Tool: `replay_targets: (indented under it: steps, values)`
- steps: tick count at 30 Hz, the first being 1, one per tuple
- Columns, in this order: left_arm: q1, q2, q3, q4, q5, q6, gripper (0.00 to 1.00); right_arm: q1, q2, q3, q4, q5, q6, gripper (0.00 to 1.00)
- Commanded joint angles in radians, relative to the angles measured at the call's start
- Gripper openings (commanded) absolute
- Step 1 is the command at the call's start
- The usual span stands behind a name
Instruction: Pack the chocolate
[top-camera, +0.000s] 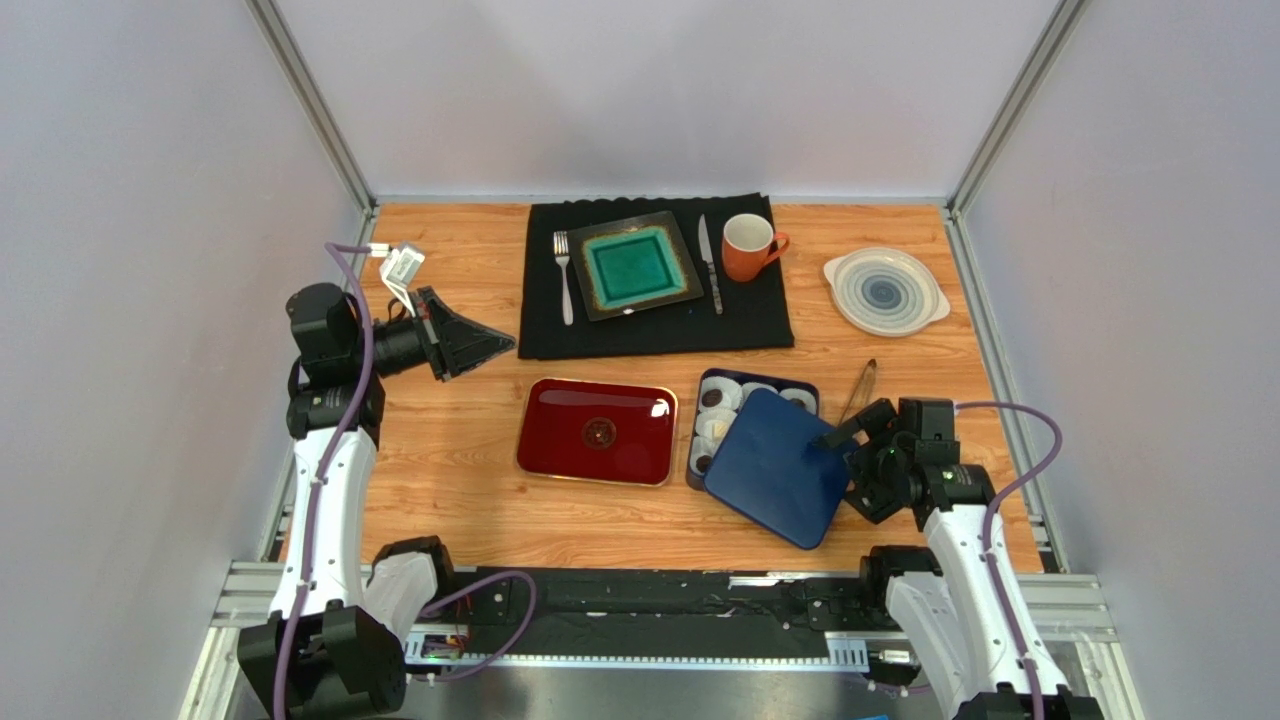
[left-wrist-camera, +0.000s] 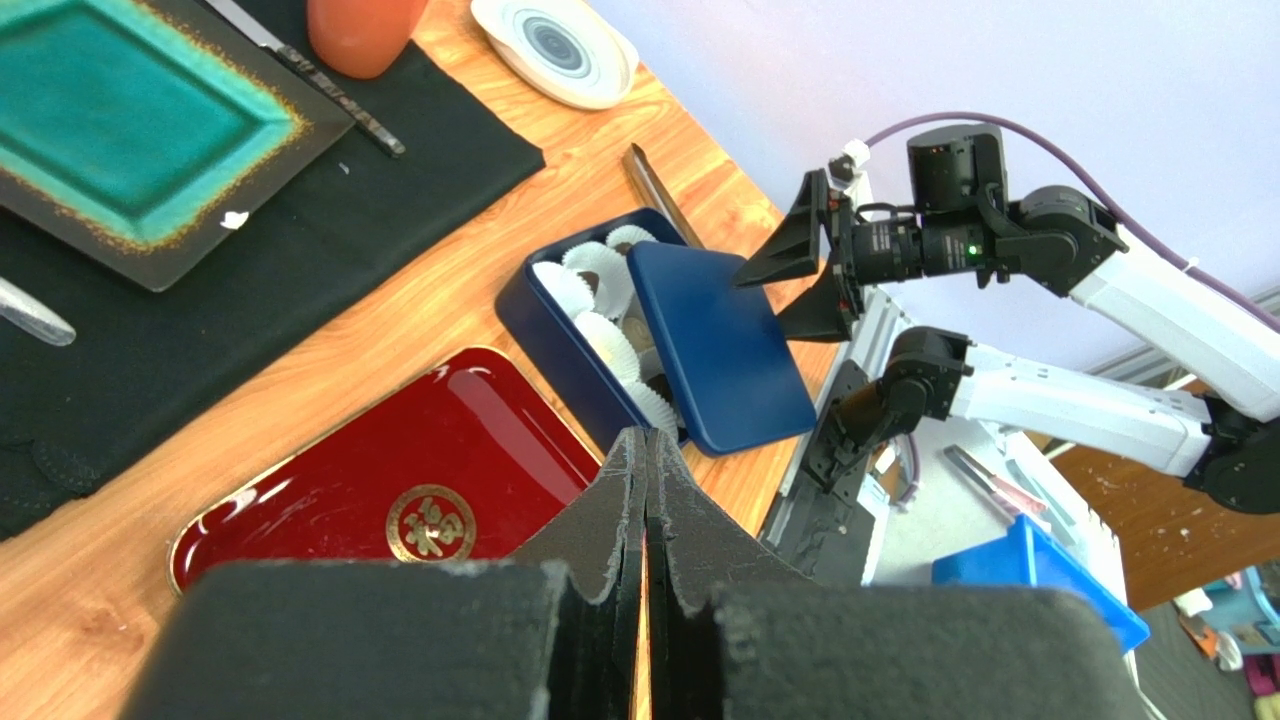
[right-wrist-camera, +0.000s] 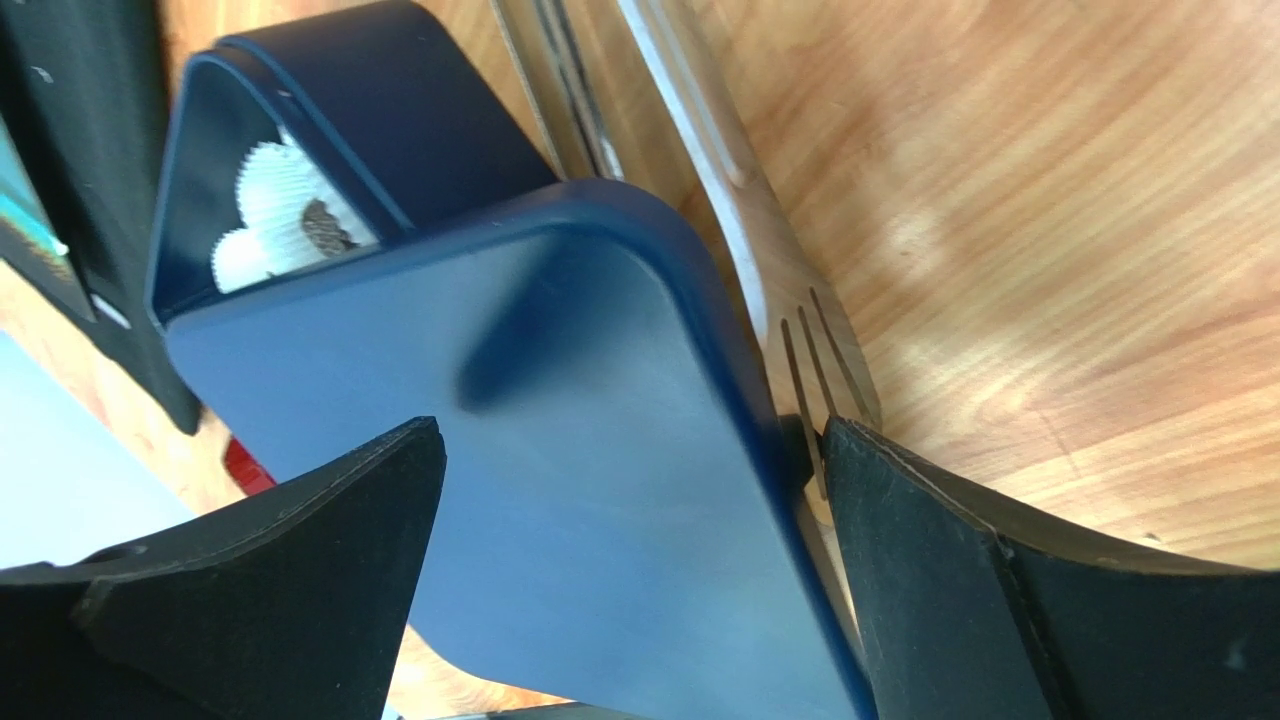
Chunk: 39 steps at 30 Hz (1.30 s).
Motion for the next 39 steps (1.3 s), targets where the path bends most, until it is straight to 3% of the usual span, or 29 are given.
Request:
replay_targets:
  steps: [1, 15, 24, 33, 37, 38, 39]
  values:
    - [-0.001, 0.002, 0.034, 0.012, 0.028, 0.016, 0.01, 0.015, 0.017, 0.068, 0.080, -0.022, 0.040, 1.00]
    - [-0.001, 0.003, 0.034, -0.023, 0.036, 0.059, 0.01, 0.164, 0.165, 0.168, 0.151, 0.032, 0.095, 1.00]
    - [-0.001, 0.014, 0.021, -0.036, 0.036, 0.082, 0.01, 0.191, 0.253, 0.240, 0.168, 0.061, 0.086, 1.00]
    - [-0.001, 0.026, 0.022, -0.036, 0.039, 0.093, 0.01, 0.214, 0.172, 0.463, 0.024, 0.180, -0.163, 0.99]
    - [-0.001, 0.031, 0.036, -0.037, 0.037, 0.090, 0.02, 0.390, 0.138, 0.614, -0.048, 0.290, -0.339, 0.99]
    - [-0.001, 0.031, 0.038, -0.039, 0.034, 0.093, 0.02, 0.496, 0.149, 0.631, -0.070, 0.318, -0.358, 0.95]
    - [-0.001, 0.031, 0.039, -0.046, 0.027, 0.096, 0.02, 0.545, 0.156, 0.641, -0.091, 0.341, -0.358, 0.84]
